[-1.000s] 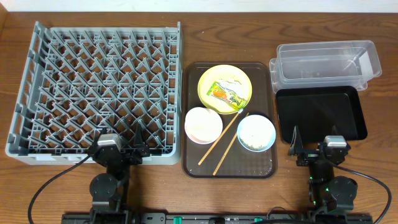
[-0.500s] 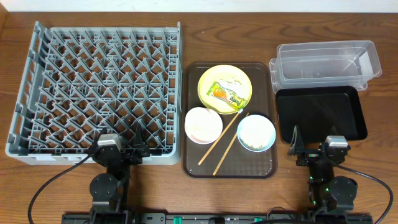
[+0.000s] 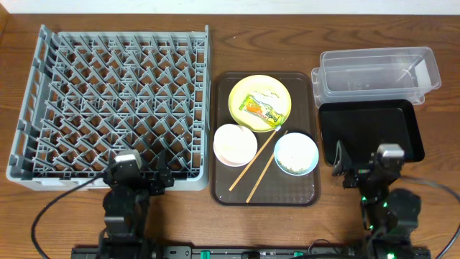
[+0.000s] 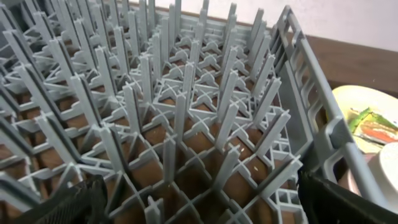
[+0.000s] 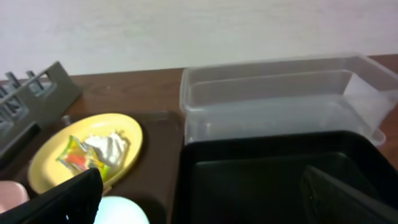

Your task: Sort waste into correct bins and load items into the dishwasher rack

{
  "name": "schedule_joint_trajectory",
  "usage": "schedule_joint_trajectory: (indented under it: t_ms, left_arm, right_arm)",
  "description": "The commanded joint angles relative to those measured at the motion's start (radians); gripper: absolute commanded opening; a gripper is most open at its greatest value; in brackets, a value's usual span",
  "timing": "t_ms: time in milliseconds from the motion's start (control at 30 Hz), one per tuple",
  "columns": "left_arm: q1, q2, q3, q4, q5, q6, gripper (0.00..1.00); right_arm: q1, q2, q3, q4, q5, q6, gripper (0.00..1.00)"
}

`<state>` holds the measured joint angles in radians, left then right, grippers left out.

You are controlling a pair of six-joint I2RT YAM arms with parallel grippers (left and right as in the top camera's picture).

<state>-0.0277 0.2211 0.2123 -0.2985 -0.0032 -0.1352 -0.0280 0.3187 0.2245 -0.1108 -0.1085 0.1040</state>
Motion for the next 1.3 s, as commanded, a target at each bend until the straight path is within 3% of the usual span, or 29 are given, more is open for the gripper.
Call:
schedule_joint_trajectory:
  t_ms: [0, 200, 433, 567, 700, 867, 933, 1267]
  left_arm:
    - [0.005, 0.095, 0.127, -0.050, -0.005, -0.012, 0.99]
    - [0.005, 0.307, 0.328, -0.223, -0.005, -0.012, 0.99]
    - [0.005, 0.512, 0.523, -0.426, -0.004, -0.012, 0.99]
    - [0.005, 0.568, 0.578, -0.485, 0.008, -0.012, 0.99]
    - [0.005, 0.575, 0.580, -0.486, 0.022, -0.012, 0.99]
    - [0.005, 0.574, 0.580, -0.486, 0.021, -0.012, 0.99]
    - [0.005, 0.574, 0.580, -0.486, 0.021, -0.012, 0.99]
    - [0.005, 0.575, 0.580, -0.486, 0.022, -0.012, 0.99]
  right_arm:
    - [0.009, 0.145, 0.146, -0.025, -0.075, -0.051, 0.99]
    - [0.009, 0.443, 0.432, -0.215, -0.195, -0.123, 0.99]
    - [0.017, 0.785, 0.814, -0.565, -0.296, -0.250, 0.99]
    - [0.061, 0.953, 1.004, -0.764, -0.294, -0.349, 0.99]
    - [0.122, 1.097, 1.153, -0.890, -0.264, -0.356, 0.99]
    - [0.190, 1.175, 1.194, -0.779, -0.382, -0.354, 0.99]
    - [0.225, 1.202, 1.194, -0.708, -0.341, -0.332, 0.92]
    - [0.369, 1.428, 1.194, -0.597, -0.101, -0.262, 0.87]
